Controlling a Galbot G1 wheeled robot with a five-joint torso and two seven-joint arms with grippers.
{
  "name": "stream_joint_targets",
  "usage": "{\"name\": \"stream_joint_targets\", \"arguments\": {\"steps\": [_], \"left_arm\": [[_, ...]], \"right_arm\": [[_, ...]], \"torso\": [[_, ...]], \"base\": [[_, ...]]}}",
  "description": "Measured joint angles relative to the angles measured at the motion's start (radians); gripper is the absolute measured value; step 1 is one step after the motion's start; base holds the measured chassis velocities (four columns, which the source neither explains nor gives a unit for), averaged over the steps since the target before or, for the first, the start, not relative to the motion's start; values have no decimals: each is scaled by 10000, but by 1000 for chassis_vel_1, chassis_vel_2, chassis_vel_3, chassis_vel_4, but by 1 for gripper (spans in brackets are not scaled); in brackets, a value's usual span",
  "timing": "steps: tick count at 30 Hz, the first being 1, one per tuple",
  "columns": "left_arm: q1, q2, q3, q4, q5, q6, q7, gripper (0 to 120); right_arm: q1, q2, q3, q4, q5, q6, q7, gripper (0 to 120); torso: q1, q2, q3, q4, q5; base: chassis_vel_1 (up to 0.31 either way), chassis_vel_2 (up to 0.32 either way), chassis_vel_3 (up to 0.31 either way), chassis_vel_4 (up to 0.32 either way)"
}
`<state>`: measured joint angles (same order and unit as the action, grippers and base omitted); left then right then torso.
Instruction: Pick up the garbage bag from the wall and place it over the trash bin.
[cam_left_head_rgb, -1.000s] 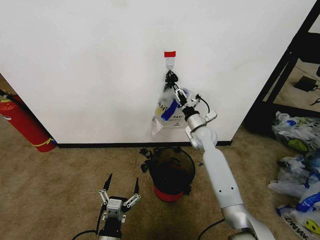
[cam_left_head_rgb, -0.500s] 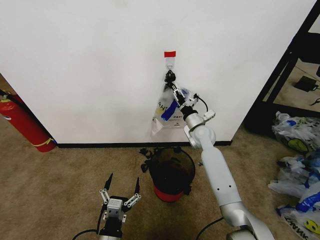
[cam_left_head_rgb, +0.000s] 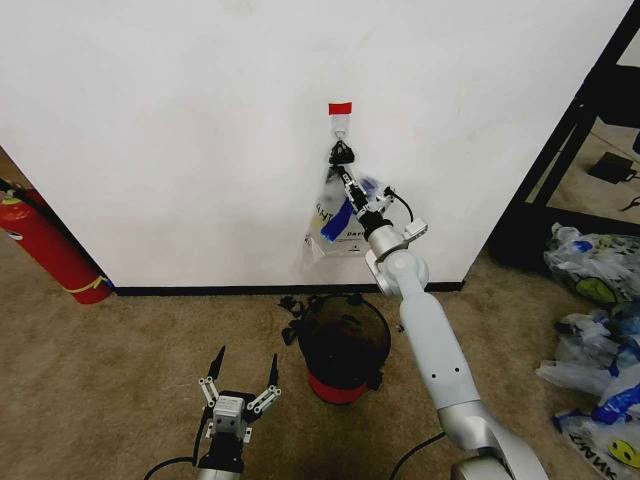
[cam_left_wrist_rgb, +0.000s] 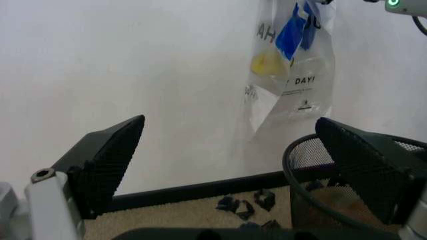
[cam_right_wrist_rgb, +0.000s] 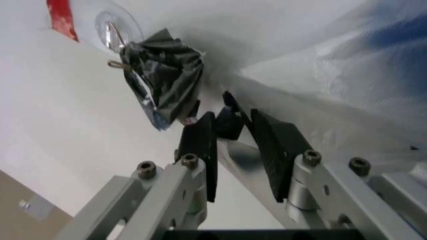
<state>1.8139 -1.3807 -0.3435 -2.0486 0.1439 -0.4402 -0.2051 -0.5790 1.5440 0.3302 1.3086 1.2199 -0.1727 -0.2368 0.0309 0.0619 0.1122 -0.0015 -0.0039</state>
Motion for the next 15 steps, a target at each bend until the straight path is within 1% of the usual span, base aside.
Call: {"name": "stream_joint_targets", "arguments": {"steps": [6, 9, 10, 11, 15], "left_arm": [[13, -16, 4, -22, -35, -2, 0, 100], [36, -16, 5, -40, -73, -7, 1, 100], [36, -16, 1, -58, -93, -8, 0, 100], [38, -16, 0, -82, -107, -7, 0, 100], [48, -15, 3, -121, -119, -8, 4, 100]], "right_arm": [[42, 29, -25, -70, -47, 0, -2, 20], [61, 24, -52, -75, -48, 0, -1, 11], [73, 20, -63, -76, -47, 0, -2, 4], [84, 15, -73, -80, -46, -4, -1, 1], [123, -14, -122, -91, -34, -21, -1, 0]], "torso": [[0, 0, 0, 1, 0], [0, 0, 0, 1, 1], [0, 0, 0, 1, 0], [0, 0, 0, 0, 0], [0, 0, 0, 0, 0]], "base": [[0, 0, 0, 0], [0, 0, 0, 0], [0, 0, 0, 0], [0, 0, 0, 0], [0, 0, 0, 0]]}}
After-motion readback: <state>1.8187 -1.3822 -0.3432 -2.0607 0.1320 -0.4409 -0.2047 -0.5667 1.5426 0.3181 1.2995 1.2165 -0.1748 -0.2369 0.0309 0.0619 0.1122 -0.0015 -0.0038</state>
